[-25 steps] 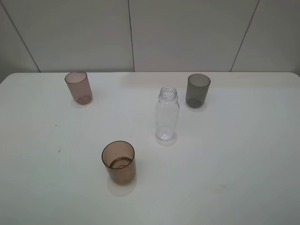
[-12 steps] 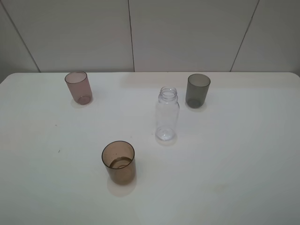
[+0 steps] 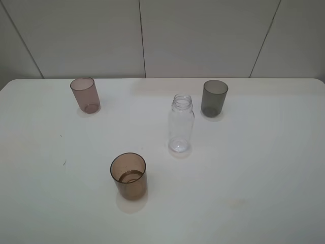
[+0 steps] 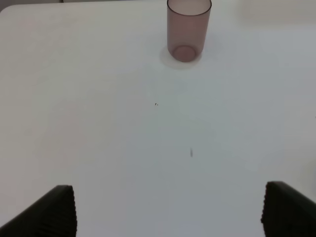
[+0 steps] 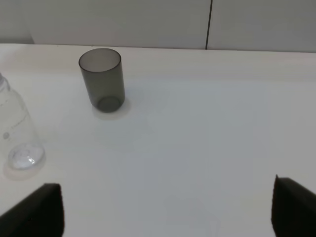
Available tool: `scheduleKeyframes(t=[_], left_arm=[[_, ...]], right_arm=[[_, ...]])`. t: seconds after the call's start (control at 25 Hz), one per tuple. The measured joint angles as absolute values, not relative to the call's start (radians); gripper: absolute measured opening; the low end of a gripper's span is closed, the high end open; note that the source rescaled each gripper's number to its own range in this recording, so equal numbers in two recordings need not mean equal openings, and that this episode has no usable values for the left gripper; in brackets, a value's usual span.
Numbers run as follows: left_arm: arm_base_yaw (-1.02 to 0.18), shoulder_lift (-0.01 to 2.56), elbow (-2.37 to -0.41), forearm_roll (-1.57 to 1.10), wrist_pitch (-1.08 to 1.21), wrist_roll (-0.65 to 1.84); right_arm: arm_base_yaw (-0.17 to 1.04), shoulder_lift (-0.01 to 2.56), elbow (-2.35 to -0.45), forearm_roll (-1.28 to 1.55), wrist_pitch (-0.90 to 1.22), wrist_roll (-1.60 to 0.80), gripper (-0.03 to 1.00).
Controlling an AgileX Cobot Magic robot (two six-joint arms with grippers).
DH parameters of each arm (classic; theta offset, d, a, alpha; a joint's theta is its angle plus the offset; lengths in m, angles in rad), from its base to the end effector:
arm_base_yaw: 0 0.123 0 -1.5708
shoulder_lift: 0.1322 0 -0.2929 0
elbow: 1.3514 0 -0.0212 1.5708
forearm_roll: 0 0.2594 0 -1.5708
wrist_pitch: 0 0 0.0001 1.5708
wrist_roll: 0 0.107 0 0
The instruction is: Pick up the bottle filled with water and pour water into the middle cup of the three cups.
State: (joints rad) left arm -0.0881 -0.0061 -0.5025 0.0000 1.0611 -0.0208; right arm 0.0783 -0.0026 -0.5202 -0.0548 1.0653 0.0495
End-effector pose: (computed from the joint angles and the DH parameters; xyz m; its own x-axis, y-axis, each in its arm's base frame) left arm 0.0078 -0.0007 0.2749 -0.4487 0.0187 -0.8935 0.0787 0.9967 -0.0186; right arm 0.0064 -0.0046 0.2798 -0.4385 -0.0114 -0.8987 -0.0252 0.9997 -0.0004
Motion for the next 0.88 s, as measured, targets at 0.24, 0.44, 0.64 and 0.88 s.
scheduleKeyframes(t=[0.24,0.44,0.64,0.88], left_arm=[[-0.088,-0.006,-0.503,0.000,1.061,-0.021],[-0.088,-0.006,-0.503,0.000,1.061,-0.021],[-0.088,-0.006,-0.503,0.000,1.061,-0.021],[-0.088,-0.006,-0.503,0.000,1.061,-0.021]], right_arm=[[0.078,-0.003,-0.520,-0.055,1.065,0.049,0.98],[0.078,-0.003,-0.520,-0.055,1.065,0.049,0.98],[0.078,-0.003,-0.520,-0.055,1.065,0.049,0.98],[0.078,-0.003,-0.520,-0.055,1.065,0.049,0.98]])
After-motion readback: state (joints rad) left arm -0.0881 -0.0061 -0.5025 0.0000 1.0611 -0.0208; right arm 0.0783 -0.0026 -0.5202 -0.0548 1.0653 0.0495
